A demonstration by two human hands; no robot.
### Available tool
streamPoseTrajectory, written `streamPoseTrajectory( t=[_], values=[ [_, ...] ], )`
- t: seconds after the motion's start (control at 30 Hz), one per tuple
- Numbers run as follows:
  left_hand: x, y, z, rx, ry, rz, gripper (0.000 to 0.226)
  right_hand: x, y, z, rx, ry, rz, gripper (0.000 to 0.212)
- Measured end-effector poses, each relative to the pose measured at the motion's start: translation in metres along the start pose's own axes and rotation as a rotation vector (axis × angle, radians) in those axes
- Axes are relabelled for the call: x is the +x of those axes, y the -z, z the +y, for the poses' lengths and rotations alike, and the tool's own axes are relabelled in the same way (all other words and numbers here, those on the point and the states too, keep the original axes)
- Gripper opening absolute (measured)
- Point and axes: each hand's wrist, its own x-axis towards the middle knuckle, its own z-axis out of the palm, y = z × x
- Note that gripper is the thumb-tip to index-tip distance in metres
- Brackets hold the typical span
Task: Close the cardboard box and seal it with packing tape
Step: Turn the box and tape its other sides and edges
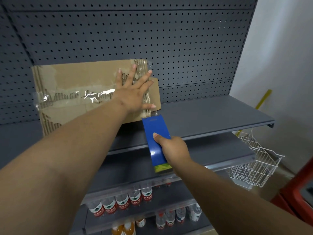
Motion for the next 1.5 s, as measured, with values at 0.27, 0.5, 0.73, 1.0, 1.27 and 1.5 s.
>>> streamPoseTrajectory(
  t=[0.27, 0.5, 0.73, 1.0, 1.27, 1.5],
  values=[
    [0.003, -0.003, -0.002, 0.000, -0.014, 0.097, 0.084, 0.003, 0.006, -0.004, 0.023, 0.055, 0.012, 0.035],
    [0.007, 0.004, -0.020, 0.089, -0.239, 0.242, 0.062, 0.002, 0.005, 0.003, 0.012, 0.072, 0.012, 0.033],
    [0.040, 0.028, -0.040, 0.174, -0.484, 0.215, 0.057, 0.003, 0.004, -0.005, -0.035, 0.085, -0.003, 0.042],
    [0.055, 0.046, -0.043, 0.415, -0.311, 0.085, 0.093, 0.013, 0.010, -0.007, -0.088, 0.071, 0.019, 0.051],
    [0.066, 0.053, -0.044, 0.333, -0.251, 0.038, 0.106, 0.012, 0.012, -0.010, -0.099, 0.072, 0.013, 0.038],
    [0.044, 0.041, -0.038, 0.396, -0.054, 0.151, 0.115, 0.011, 0.010, -0.006, -0.073, 0.067, 0.022, 0.054]
  ],
)
